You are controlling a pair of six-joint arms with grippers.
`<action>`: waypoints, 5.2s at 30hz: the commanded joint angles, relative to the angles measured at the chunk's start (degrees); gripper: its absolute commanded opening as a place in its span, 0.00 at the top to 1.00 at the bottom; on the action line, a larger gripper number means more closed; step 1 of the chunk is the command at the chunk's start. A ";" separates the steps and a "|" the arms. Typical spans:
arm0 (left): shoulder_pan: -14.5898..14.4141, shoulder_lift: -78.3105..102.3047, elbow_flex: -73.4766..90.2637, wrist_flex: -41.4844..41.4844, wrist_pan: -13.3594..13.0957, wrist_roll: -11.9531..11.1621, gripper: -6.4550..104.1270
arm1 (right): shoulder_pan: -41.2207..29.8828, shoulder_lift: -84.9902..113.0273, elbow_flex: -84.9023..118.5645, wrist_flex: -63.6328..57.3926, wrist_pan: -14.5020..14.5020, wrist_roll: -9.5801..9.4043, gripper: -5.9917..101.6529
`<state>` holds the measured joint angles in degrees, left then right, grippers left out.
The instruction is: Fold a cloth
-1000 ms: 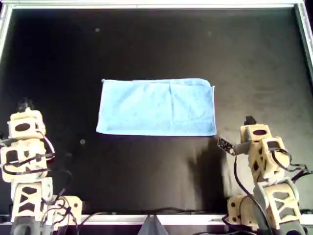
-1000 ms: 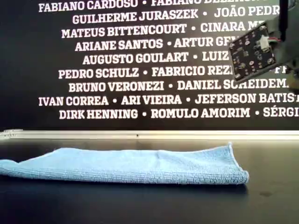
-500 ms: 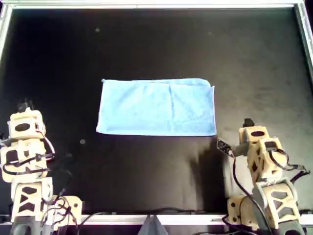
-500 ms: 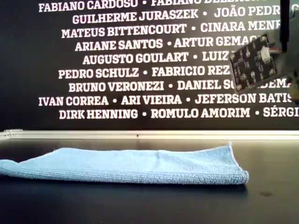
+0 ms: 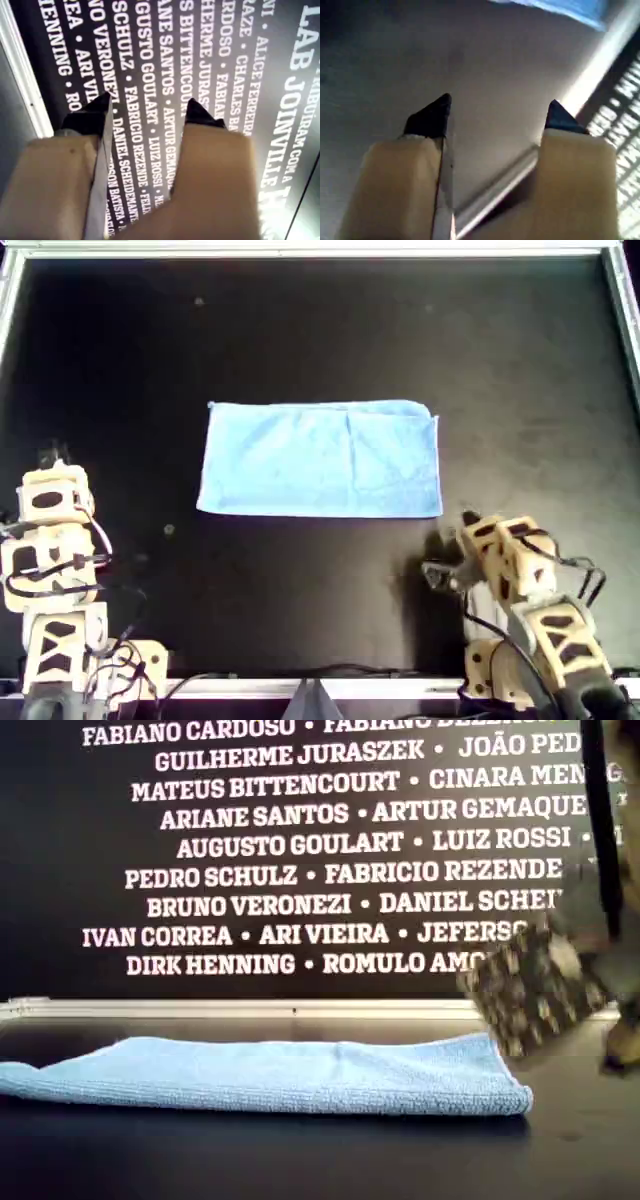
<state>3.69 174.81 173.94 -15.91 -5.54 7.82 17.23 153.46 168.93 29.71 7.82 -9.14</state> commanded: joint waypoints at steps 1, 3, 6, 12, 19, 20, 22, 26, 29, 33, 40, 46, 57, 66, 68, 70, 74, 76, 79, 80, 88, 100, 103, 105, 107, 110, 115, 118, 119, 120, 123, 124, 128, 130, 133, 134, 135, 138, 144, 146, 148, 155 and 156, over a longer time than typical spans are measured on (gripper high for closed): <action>0.88 0.53 -0.44 -0.09 0.35 0.00 0.47 | -0.09 -5.45 -5.19 0.09 -4.31 -0.18 0.25; 0.88 0.53 -0.44 -0.09 0.35 -0.26 0.47 | -0.62 -9.23 -6.94 -0.09 -7.21 -0.18 0.24; 0.88 0.53 -0.44 -0.09 0.35 -0.26 0.47 | -1.05 -12.74 -9.40 -0.88 -9.93 0.97 0.24; 0.79 0.53 -0.44 -0.09 0.44 -0.26 0.47 | -0.18 -15.64 -12.74 -2.29 -10.99 9.49 0.24; 0.79 0.53 -0.44 -0.09 0.44 -0.26 0.47 | -0.70 -23.64 -13.27 -8.09 -10.99 10.46 0.25; 0.79 0.53 -0.44 -0.09 0.44 -0.26 0.47 | -0.53 -25.22 -14.06 -8.44 -10.99 10.46 0.25; 0.79 0.53 -0.44 -0.09 0.44 -0.26 0.47 | -0.18 -28.74 -16.79 -8.53 -10.99 10.55 0.24; 0.79 0.53 -0.44 -0.09 0.44 -0.26 0.47 | -0.09 -36.04 -23.29 -8.53 -10.99 11.69 0.24; 0.79 0.53 -0.44 -0.09 0.44 -0.26 0.47 | -0.09 -40.69 -27.07 -8.53 -10.99 13.18 0.24; 0.79 0.53 -0.44 -0.09 0.44 -0.26 0.47 | 0.00 -46.76 -30.50 -8.53 -10.99 13.54 0.24; 0.79 0.53 -0.44 -0.09 0.44 -0.09 0.47 | 0.00 -55.11 -37.88 -8.53 -10.99 13.54 0.25; 0.79 0.53 -0.44 -0.09 0.44 -0.18 0.47 | 0.09 -58.01 -40.08 -8.44 -11.07 13.54 0.30; 0.79 0.53 -0.44 -0.09 0.44 0.00 0.47 | 0.09 -56.51 -40.17 -8.53 -11.07 13.54 0.95; 0.70 -8.35 -0.44 -0.09 0.53 0.44 0.47 | 0.18 -55.28 -41.04 -8.53 -11.07 13.54 0.93; 0.70 -9.14 -0.44 -0.09 0.53 0.44 0.47 | 0.18 -53.70 -44.12 -8.53 -11.07 13.54 0.93; 0.70 -8.96 -0.44 -0.09 0.53 0.44 0.47 | 0.18 -52.56 -48.16 -8.53 -11.07 13.54 0.93; 0.70 -8.44 -0.44 -0.09 0.53 0.44 0.47 | 3.52 -53.79 -57.83 -8.53 -11.07 13.62 0.93; 0.70 -8.44 -0.44 -0.09 0.53 0.53 0.47 | 7.82 -55.81 -61.70 -8.53 -11.07 13.62 0.93; 0.79 -8.79 -0.44 -0.09 0.53 0.53 0.47 | 16.35 -59.68 -67.15 -8.53 -10.11 13.45 0.93; 0.79 -9.14 -0.44 -0.09 0.44 0.62 0.47 | 18.46 -61.08 -69.08 -8.61 -10.28 13.45 0.93; 1.49 -8.09 -0.44 -0.09 -0.26 0.62 0.47 | 28.56 -80.07 -90.53 -8.70 -10.81 12.57 0.93; 0.79 -8.17 -0.44 -0.09 0.44 0.62 0.47 | 35.68 -101.69 -125.07 -8.61 -10.90 12.48 0.93; 0.79 -8.17 -0.44 -0.09 0.44 0.62 0.47 | 37.35 -105.47 -131.57 -8.61 -10.90 12.48 0.93; 0.79 -8.17 -0.44 -0.09 0.44 0.62 0.47 | 38.50 -107.67 -134.56 -8.61 -10.90 12.48 0.93; 0.79 -8.17 -0.44 -0.09 0.44 0.62 0.47 | 39.20 -109.60 -136.14 -8.61 -10.90 12.48 0.92; 0.79 -8.17 -0.44 -0.09 0.44 0.62 0.47 | 39.90 -111.80 -136.58 -8.61 -10.02 12.74 0.92; 0.79 -8.35 -0.44 -0.09 0.44 0.62 0.47 | 40.08 -114.96 -135.53 -8.61 -10.02 13.45 0.89; 0.79 -8.53 -0.44 -0.09 0.44 0.62 0.47 | 39.99 -116.46 -135.97 -8.61 -10.02 13.45 0.77; 0.79 -8.53 -0.44 -0.09 0.44 0.62 0.47 | 39.99 -116.81 -136.05 -8.61 -10.02 13.45 0.72; 0.79 -8.53 -0.44 -0.09 0.44 0.62 0.47 | 40.08 -116.98 -136.05 -8.61 -10.02 13.45 0.67; 0.79 -8.70 -0.44 -0.09 0.44 0.62 0.47 | 39.99 -116.81 -135.44 -8.61 -10.81 13.45 0.56; 0.79 -8.79 -0.44 -0.09 0.44 0.62 0.47 | 39.90 -116.37 -135.26 -8.61 -10.81 13.45 0.53; 0.79 -8.88 -0.44 -0.09 0.44 0.62 0.47 | 39.55 -115.05 -135.35 -7.91 -10.28 13.45 0.51; 0.79 -8.88 -0.44 -0.09 0.44 0.62 0.47 | 39.37 -112.94 -135.18 -7.56 -10.02 12.74 0.51; 0.79 -9.05 -0.44 -0.09 0.44 0.62 0.47 | 38.14 -109.42 -135.00 -7.38 -9.93 12.48 0.51; 0.79 -9.05 -0.44 -0.09 0.44 0.62 0.47 | 37.09 -108.11 -134.74 -6.94 -9.93 12.48 0.51; 0.79 -9.14 -0.44 -0.09 0.44 0.53 0.47 | 35.77 -106.52 -134.12 -6.33 -9.93 12.48 0.51; 0.79 -9.14 -0.44 -0.09 0.44 0.53 0.47 | 31.38 -99.23 -130.96 -4.04 -9.93 12.48 0.56; 0.79 -9.05 -0.44 -0.09 0.53 0.53 0.47 | 20.48 -78.84 -112.06 0.26 -10.81 12.48 0.84; 0.79 -8.96 -0.44 -0.09 0.53 0.53 0.47 | 17.14 -70.66 -103.10 0.26 -10.28 12.48 0.93; 0.79 -8.88 -0.44 -0.09 0.53 0.53 0.47 | 13.80 -61.26 -93.34 0.26 -9.93 12.48 0.98; 0.70 -8.35 -0.44 -0.09 0.53 0.44 0.47 | 0.79 -27.42 -62.05 0.26 -9.93 12.48 0.94; 0.70 -8.26 -0.44 -0.09 0.53 0.35 0.47 | -0.79 -23.29 -59.15 0.26 -9.93 12.48 0.94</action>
<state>3.87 165.50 173.94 -15.91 -5.19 8.00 18.98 117.69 102.92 29.36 -2.37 3.69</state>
